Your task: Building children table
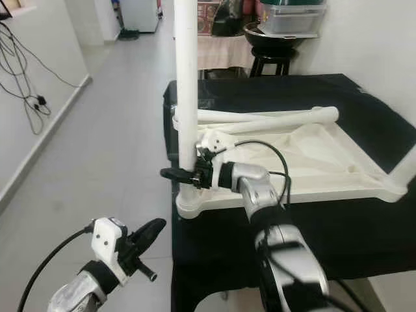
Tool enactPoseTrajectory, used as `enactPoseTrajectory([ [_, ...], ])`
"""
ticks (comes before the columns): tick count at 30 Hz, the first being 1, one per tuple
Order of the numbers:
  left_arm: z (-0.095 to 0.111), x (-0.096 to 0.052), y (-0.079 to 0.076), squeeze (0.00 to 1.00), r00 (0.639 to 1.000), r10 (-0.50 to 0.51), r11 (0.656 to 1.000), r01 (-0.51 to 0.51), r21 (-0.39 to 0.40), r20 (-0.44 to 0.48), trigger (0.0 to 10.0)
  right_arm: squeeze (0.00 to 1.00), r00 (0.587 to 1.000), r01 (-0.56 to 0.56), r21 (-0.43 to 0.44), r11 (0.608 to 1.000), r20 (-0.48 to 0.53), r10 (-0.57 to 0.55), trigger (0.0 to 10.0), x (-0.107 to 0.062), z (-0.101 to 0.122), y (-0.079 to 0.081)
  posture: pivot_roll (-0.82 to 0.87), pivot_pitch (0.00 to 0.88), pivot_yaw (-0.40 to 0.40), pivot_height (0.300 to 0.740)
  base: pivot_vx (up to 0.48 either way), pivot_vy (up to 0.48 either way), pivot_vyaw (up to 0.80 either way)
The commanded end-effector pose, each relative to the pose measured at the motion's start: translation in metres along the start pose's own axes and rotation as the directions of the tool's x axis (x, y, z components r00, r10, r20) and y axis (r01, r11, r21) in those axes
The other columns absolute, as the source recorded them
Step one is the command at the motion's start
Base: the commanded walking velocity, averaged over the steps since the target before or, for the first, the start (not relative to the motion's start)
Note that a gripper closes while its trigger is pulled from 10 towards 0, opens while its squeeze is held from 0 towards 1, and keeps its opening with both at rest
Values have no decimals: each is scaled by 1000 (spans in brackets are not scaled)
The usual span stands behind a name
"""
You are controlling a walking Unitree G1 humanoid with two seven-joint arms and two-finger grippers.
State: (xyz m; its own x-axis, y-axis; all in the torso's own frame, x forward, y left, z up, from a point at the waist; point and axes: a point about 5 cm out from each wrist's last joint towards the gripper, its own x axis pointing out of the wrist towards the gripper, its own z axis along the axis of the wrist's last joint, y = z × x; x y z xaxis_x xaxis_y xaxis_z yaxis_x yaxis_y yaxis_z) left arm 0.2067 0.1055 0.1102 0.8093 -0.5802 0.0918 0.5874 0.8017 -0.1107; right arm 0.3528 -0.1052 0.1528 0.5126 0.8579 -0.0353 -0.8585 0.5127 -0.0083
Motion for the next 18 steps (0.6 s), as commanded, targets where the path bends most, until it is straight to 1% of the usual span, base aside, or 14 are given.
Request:
enactPoseTrajectory([
  [1, -3, -2, 2, 0, 1000, -2, 1000, 1, -12, -20, 10000, 0, 955, 255, 98, 962, -179, -235, 0, -7, -47, 9, 3, 0, -12, 740, 0, 0, 0],
  [2, -3, -3, 2, 0, 1000, -3, 1000, 2, -12, -23, 10000, 0, 887, 434, 130, 891, -234, -398, 0, -13, -71, 31, 17, 0, -9, 740, 0, 0, 0],
  [3, -2, -4, 3, 0, 1000, -2, 1000, 2, -13, -25, 10000, 0, 825, 544, 147, 826, -270, -496, 0, -19, -85, 48, 7, 0, -2, 740, 0, 0, 0],
  [4, -2, -4, 4, 0, 1000, -2, 1000, 2, -14, -26, 10000, 0, 796, 589, 160, 792, -286, -534, 0, -22, -90, 58, -1, 0, 1, 740, 0, 0, 0],
  [6, -2, -4, 4, 0, 1000, -2, 1000, 2, -13, -27, 10000, 0, 788, 600, 168, 782, -292, -542, 0, -24, -92, 62, -3, 0, 3, 740, 0, 0, 0],
  [8, -2, -4, 5, 0, 1000, -2, 1000, 2, -14, -27, 10000, 0, 785, 608, 165, 777, -267, -559, 0, -21, -88, 57, -5, 0, 6, 740, 0, 0, 0],
  [10, -2, -3, 5, 0, 1000, -4, 1000, 4, -14, -28, 10000, 0, 787, 611, 132, 781, -206, -581, 0, -14, -75, 41, -10, 0, 10, 740, 0, 0, 0],
  [11, -2, -2, 5, 0, 1000, -7, 1000, 7, -12, -28, 10000, 0, 784, 615, 117, 779, -190, -591, 4863, -11, -69, 31, -8, 0, 11, 740, 0, 0, 0],
  [12, -2, -2, 5, 0, 1000, -7, 1000, 7, -12, -28, 10000, 0, 784, 615, 117, 779, -190, -591, 4863, -11, -69, 31, -8, 0, 11, 740, 0, 0, 0],
  [13, -2, -1, 5, 0, 1000, -8, 1000, 8, -7, -27, 10000, 0, 795, 602, 107, 791, -175, -581, 10000, -5, -59, 16, -6, 0, 12, 740, 0, 0, 0],
  [15, -2, 0, 6, 0, 1000, -5, 1000, 5, -5, -26, 10000, 0, 812, 579, 100, 809, -158, -561, 10000, -3, -53, 9, 1, 0, 9, 740, 0, 0, 0],
  [16, -2, 0, 6, 0, 1000, -1, 1000, 1, -2, -24, 10000, 573, 820, 568, 91, 818, -146, -554, 10000, -2, -48, 6, 4, 0, 7, 740, 0, 0, 0],
  [17, -1, -1, 6, 0, 1000, 5, 1000, -5, 5, -24, 10000, 1000, 827, 558, 79, 826, -138, -545, 10000, -3, -42, 0, 7, 0, 5, 740, 0, 0, 0],
  [18, -1, -1, 6, 0, 1000, 9, 1000, -8, 9, -24, 10000, 1000, 829, 554, 71, 830, -135, -542, 10000, -3, -37, -5, 10, 0, 3, 740, 0, 0, 0],
])
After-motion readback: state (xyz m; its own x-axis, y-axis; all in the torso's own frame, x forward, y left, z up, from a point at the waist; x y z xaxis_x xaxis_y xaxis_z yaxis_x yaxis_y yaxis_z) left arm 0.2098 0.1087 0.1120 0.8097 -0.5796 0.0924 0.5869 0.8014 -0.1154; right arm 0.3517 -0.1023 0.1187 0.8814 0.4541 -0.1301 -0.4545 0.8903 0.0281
